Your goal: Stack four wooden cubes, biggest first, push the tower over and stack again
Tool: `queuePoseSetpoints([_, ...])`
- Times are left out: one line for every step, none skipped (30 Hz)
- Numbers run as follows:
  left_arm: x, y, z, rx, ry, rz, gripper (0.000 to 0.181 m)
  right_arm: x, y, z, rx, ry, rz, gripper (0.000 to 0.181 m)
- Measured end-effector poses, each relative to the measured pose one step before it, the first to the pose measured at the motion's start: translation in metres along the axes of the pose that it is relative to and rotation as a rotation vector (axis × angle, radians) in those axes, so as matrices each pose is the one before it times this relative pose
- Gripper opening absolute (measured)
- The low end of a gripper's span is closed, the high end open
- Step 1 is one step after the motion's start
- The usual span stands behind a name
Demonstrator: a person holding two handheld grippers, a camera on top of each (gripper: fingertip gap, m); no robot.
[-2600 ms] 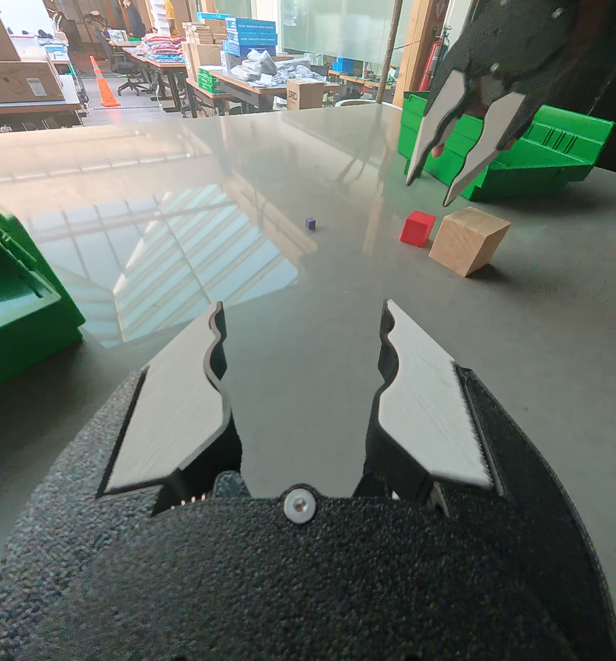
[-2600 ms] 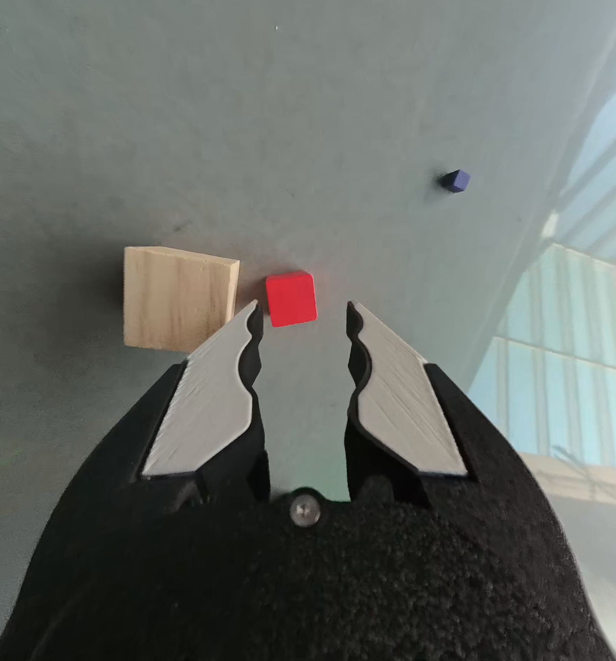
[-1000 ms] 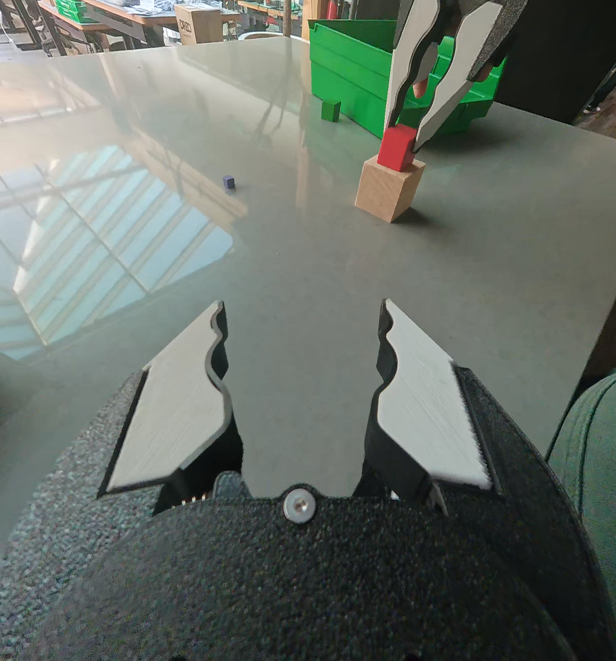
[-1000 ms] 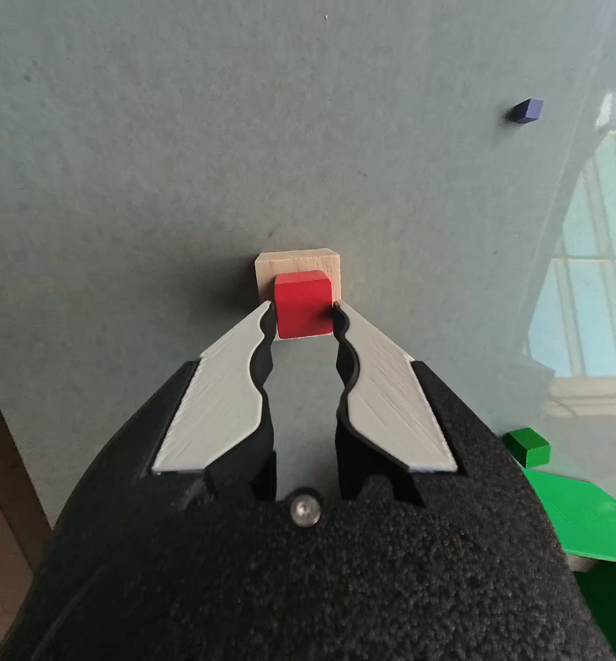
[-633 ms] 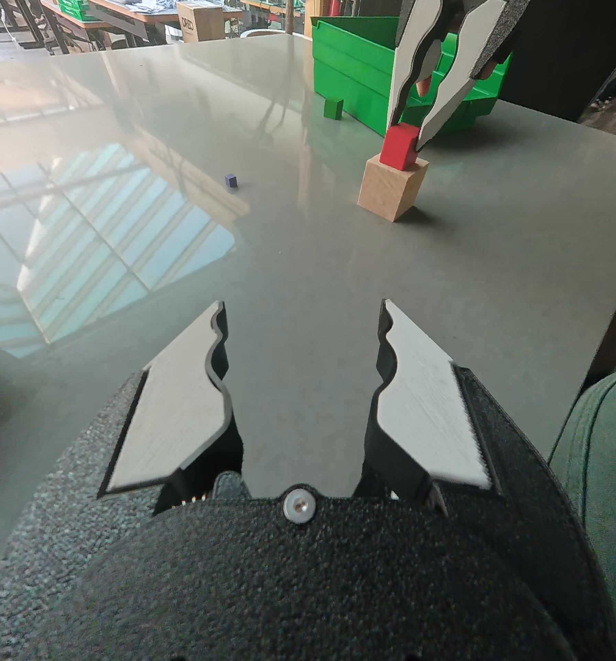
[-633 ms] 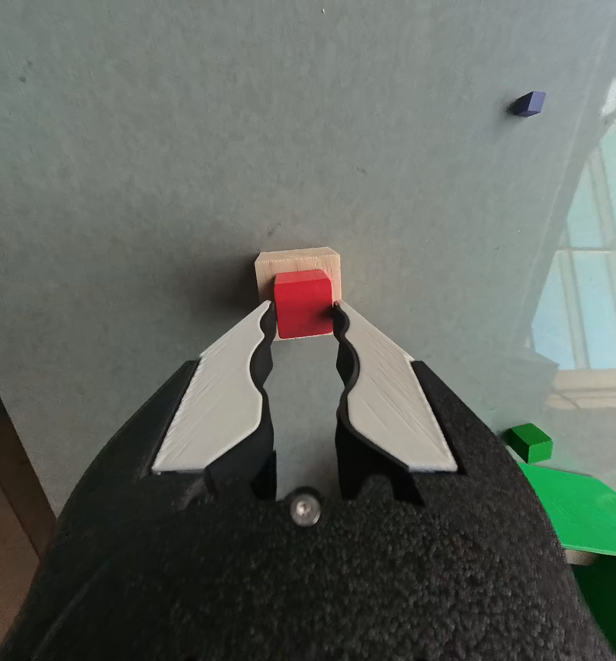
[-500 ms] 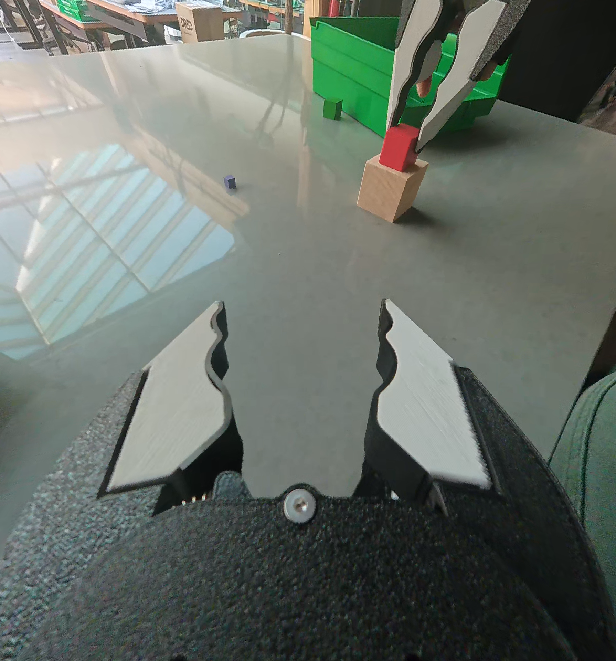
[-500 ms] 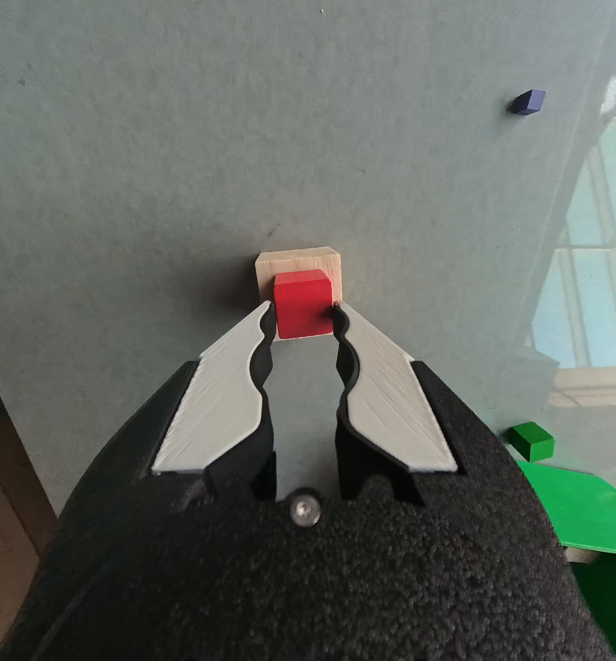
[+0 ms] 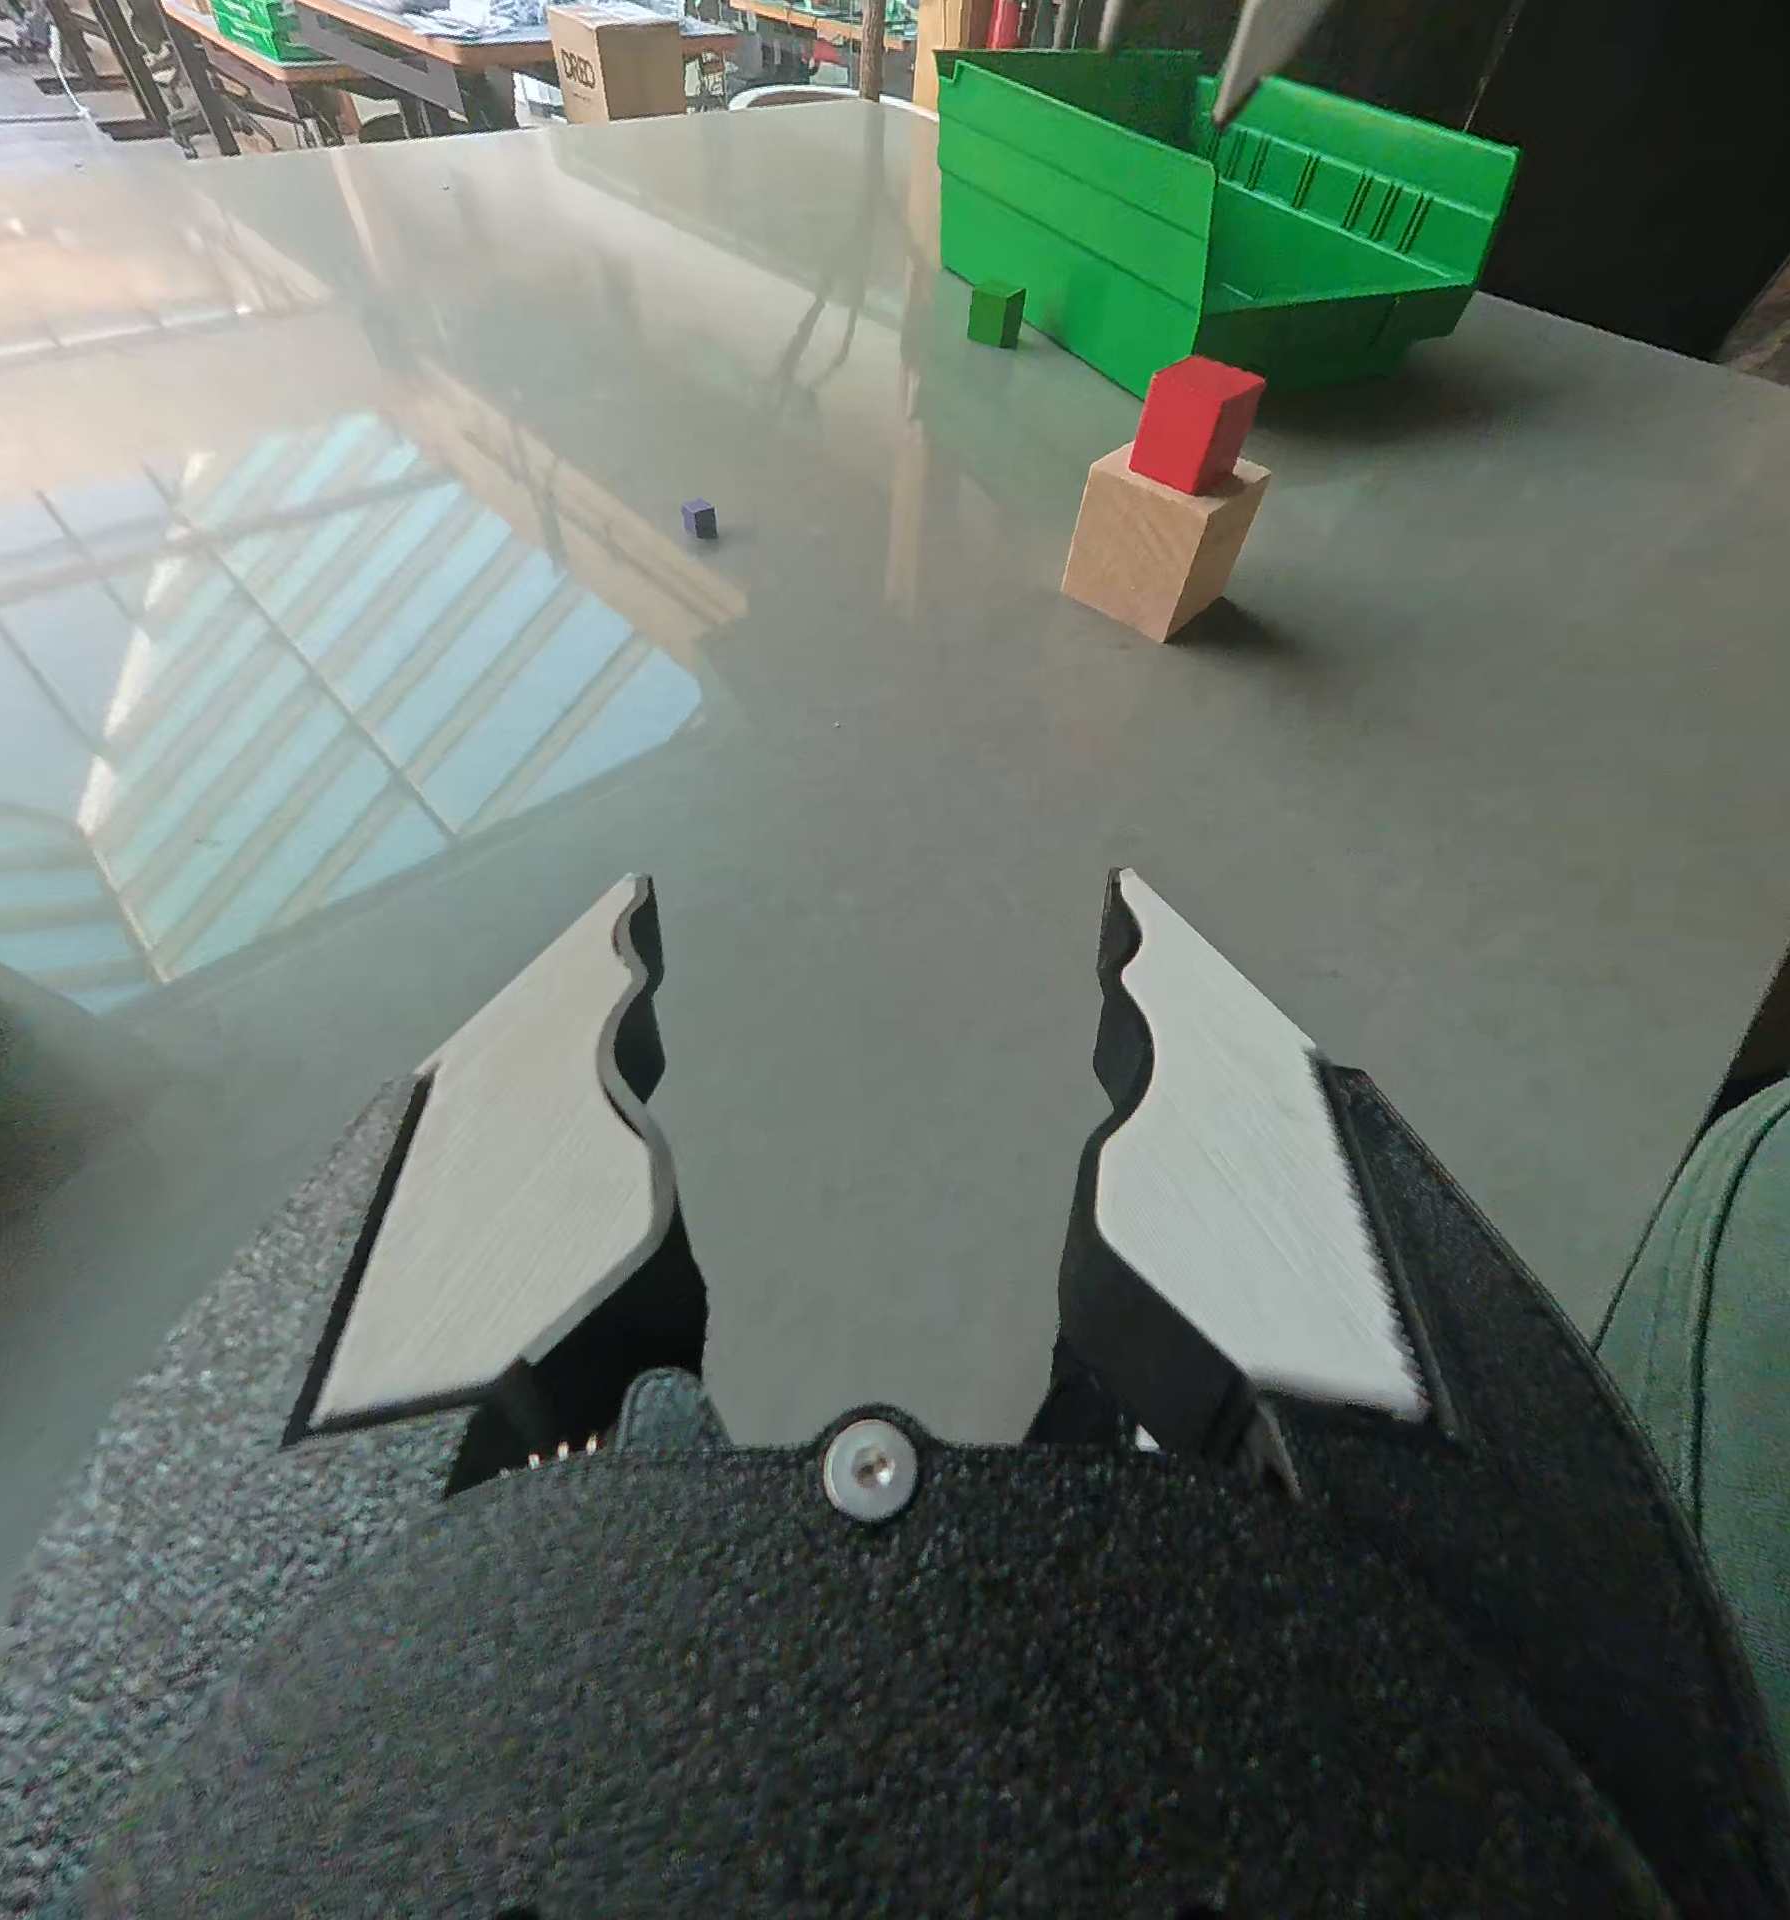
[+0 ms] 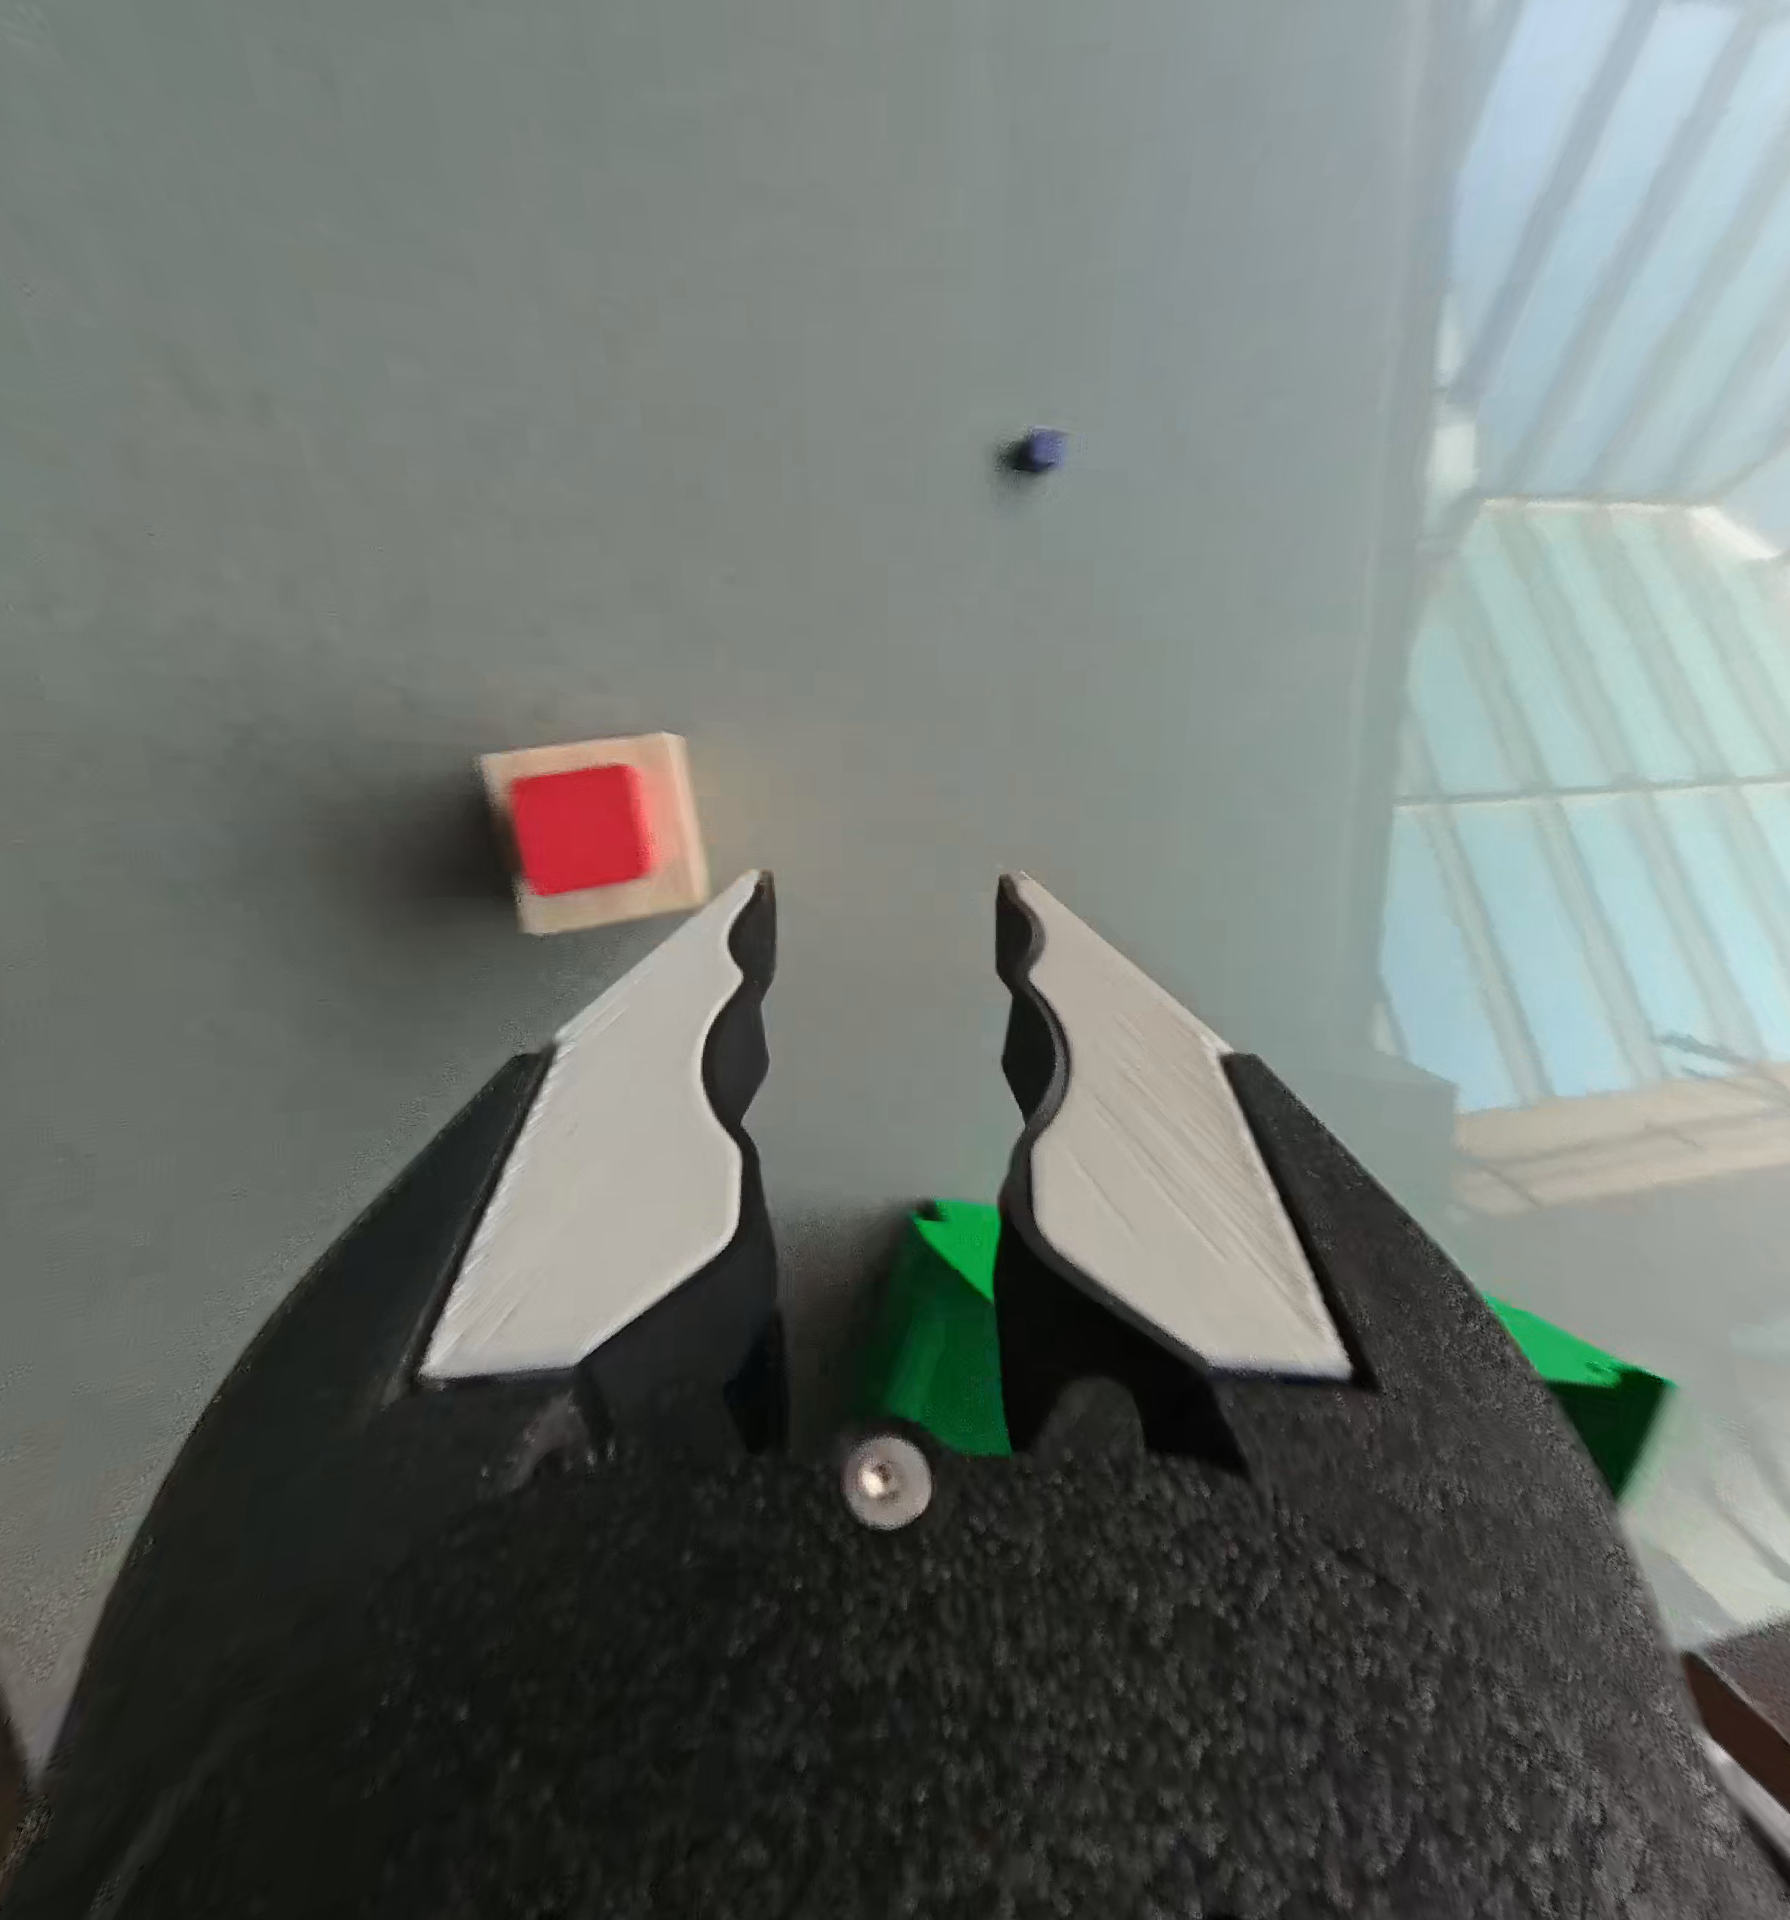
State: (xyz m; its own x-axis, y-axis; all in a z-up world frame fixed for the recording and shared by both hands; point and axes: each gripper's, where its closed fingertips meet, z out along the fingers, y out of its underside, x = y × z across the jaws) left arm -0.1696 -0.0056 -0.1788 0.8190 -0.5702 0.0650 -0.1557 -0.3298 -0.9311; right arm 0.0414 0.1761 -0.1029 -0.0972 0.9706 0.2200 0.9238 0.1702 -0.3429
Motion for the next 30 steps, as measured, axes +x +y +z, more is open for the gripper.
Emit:
queuePoseSetpoints([-0.00078,-0.00040,-0.00052,0.0031,-0.0028,-0.0013,0.084,0.01473,0.00489,-0.00100,-0.0069,0.0300,-0.0049,0.040])
queuePoseSetpoints([-0.00076,-0.00015,-0.00053,0.0028,-0.0024,-0.0022,0.084,0.01586,0.00755,0.00123,-0.0178,0.0334,-0.0074,0.039])
queuePoseSetpoints([-0.00068,-0.00006,-0.00034,0.0023,-0.0027,-0.0023,0.084,0.01581,0.01011,0.00350,-0.0285,0.0339,-0.0120,0.038])
queuePoseSetpoints([-0.00070,0.00008,-0.00039,0.0022,-0.0030,-0.0021,0.084,0.01397,0.01177,0.00573,-0.0333,0.0235,-0.0095,0.036])
queuePoseSetpoints([-0.00075,0.00027,-0.00034,0.0013,-0.0030,-0.0023,0.084,0.01134,0.01278,0.00769,-0.0367,0.0114,-0.0068,0.036])
queuePoseSetpoints([-0.00069,0.00061,-0.00011,0.0004,-0.0031,-0.0019,0.084,0.00969,0.01295,0.00927,-0.0382,0.0057,-0.0070,0.036])
queuePoseSetpoints([-0.00076,0.00065,-0.00009,0.0000,-0.0040,-0.0017,0.084,0.00634,0.01393,0.01036,-0.0462,-0.0087,-0.0091,0.036])
queuePoseSetpoints([-0.00084,0.00084,0.00015,-0.0006,-0.0047,-0.0024,0.084,0.00504,0.01459,0.01092,-0.0546,-0.0127,-0.0101,0.036])
queuePoseSetpoints([-0.00086,0.00078,0.00008,-0.0018,-0.0050,-0.0034,0.084,0.00544,0.01430,0.01090,-0.0563,-0.0064,-0.0162,0.036])
queuePoseSetpoints([-0.00087,0.00058,-0.00010,-0.0012,-0.0060,-0.0035,0.084,0.00528,0.01393,0.01066,-0.0589,-0.0066,-0.0158,0.036])
queuePoseSetpoints([-0.00084,0.00038,0.00000,0.0003,-0.0062,-0.0043,0.084,0.00408,0.01209,0.00999,-0.0524,-0.0147,-0.0087,0.036])
queuePoseSetpoints([-0.00089,0.00047,0.00026,0.0003,-0.0055,-0.0061,0.083,0.00408,0.00920,0.00919,-0.0414,-0.0153,-0.0050,0.037])
queuePoseSetpoints([-0.00103,0.00061,0.00048,-0.0018,-0.0058,-0.0065,0.083,0.00465,0.00699,0.00852,-0.0360,-0.0102,-0.0071,0.037])
queuePoseSetpoints([-0.00117,0.00027,0.00078,-0.0027,-0.0064,-0.0044,0.083,0.00457,0.00582,0.00791,-0.0370,-0.0094,-0.0106,0.037])
queuePoseSetpoints([-0.00103,-0.00094,0.00093,0.0027,-0.0049,-0.0040,0.083,0.00435,0.00396,0.00702,-0.0349,-0.0095,-0.0113,0.035])
queuePoseSetpoints([-0.00061,-0.00114,0.00128,0.0031,-0.0020,-0.0070,0.082,0.00582,-0.00464,0.00285,0.0057,-0.0057,0.0026,0.036])
queuePoseSetpoints([-0.00046,-0.00076,0.00179,0.0010,-0.0005,-0.0063,0.082,0.00465,-0.00358,0.00345,-0.0063,-0.0046,-0.0107,0.038])
queuePoseSetpoints([-0.00049,-0.00069,0.00197,0.0001,-0.0020,-0.0027,0.082,0.00272,-0.00007,0.00479,-0.0332,-0.0084,-0.0229,0.038])
queuePoseSetpoints([-0.00038,-0.00058,0.00211,-0.0012,-0.0017,-0.0007,0.082,0.00109,0.00008,0.00491,-0.0380,-0.0148,-0.0211,0.038])
queuePoseSetpoints([-0.00029,-0.00059,0.00207,-0.0011,-0.0007,-0.0009,0.082,-0.00150,-0.00107,0.00478,-0.0329,-0.0282,-0.0181,0.039])
queuePoseSetpoints([-0.00044,-0.00062,0.00183,-0.0001,-0.0009,-0.0016,0.082,-0.00098,-0.00012,0.00562,-0.0380,-0.0183,-0.0215,0.041])
queuePoseSetpoints([-0.00064,-0.00068,0.00158,0.0000,-0.0011,-0.0019,0.082,-0.00152,0.00178,0.00630,-0.0475,-0.0170,-0.0244,0.043])
queuePoseSetpoints([-0.00080,-0.00051,0.00126,0.0004,-0.0013,-0.0018,0.082,-0.00200,0.00205,0.00672,-0.0458,-0.0167,-0.0205,0.043])
queuePoseSetpoints([-0.00086,-0.00049,0.00079,0.0009,-0.0015,-0.0022,0.082,-0.00148,0.00048,0.00646,-0.0332,-0.0117,-0.0146,0.043])
queuePoseSetpoints([-0.00089,-0.00045,0.00056,0.0012,-0.0015,-0.0027,0.082,-0.00003,0.00026,0.00569,-0.0281,-0.0012,-0.0083,0.041])
queuePoseSetpoints([-0.00071,-0.00029,0.00025,0.0009,-0.0007,-0.0029,0.082,-0.00016,0.00075,0.00426,-0.0245,-0.0015,-0.0063,0.033])
queuePoseSetpoints([-0.00052,0.00001,0.00005,-0.0001,0.0000,-0.0030,0.081,-0.00002,-0.00115,0.00231,-0.0060,0.0015,-0.0019,0.027])
queuePoseSetpoints([-0.00039,0.00019,-0.00016,-0.0008,0.0007,-0.0019,0.081,-0.00075,-0.00127,-0.00063,0.0023,-0.0054,0.0114,0.027])
queuePoseSetpoints([-0.00018,0.00032,-0.00015,-0.0017,0.0010,0.0000,0.081,-0.00375,-0.00645,-0.00434,0.0393,-0.0242,0.0293,0.027])
queuePoseSetpoints([-0.00026,0.00054,-0.00018,-0.0027,0.0010,0.0009,0.081,-0.00597,-0.01175,-0.00774,0.0656,-0.0306,0.0393,0.027])
